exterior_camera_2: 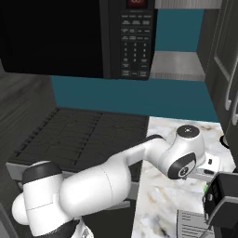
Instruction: Pick the cup and bowl from the counter and place them on the counter next to the sink.
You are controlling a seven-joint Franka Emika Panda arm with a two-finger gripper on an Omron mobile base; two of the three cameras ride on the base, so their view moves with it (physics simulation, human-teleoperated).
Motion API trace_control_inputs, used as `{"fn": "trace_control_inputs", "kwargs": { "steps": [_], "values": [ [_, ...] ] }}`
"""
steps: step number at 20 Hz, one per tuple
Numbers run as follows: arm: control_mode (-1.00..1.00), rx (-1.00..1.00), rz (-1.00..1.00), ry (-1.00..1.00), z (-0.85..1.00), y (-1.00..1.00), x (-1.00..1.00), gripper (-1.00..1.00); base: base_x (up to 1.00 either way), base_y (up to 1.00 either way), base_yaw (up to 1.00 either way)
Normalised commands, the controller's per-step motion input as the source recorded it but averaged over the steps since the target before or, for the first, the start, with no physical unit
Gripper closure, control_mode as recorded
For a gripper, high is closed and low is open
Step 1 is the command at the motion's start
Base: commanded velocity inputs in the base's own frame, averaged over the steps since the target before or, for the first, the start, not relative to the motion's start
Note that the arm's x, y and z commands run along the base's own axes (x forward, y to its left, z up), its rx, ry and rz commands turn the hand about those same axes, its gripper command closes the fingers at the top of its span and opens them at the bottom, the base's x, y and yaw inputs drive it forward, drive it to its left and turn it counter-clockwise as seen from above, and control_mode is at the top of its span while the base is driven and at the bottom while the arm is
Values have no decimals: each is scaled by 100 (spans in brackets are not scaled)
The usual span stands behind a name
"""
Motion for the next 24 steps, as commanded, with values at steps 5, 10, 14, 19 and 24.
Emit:
{"fn": "trace_control_inputs", "kwargs": {
  "steps": [5,10,14,19,24],
  "values": [
    [-100,0,0,0,-11,-32,4,-100,0,0,0],
    [-100,0,0,0,-12,-36,1,-100,0,0,0],
    [-100,2,9,0,-11,-24,8,-100,0,0,0],
    [-100,3,19,0,0,-11,24,-100,0,0,0],
    [-100,1,17,1,0,-5,17,-100,0,0,0]
  ]
}}
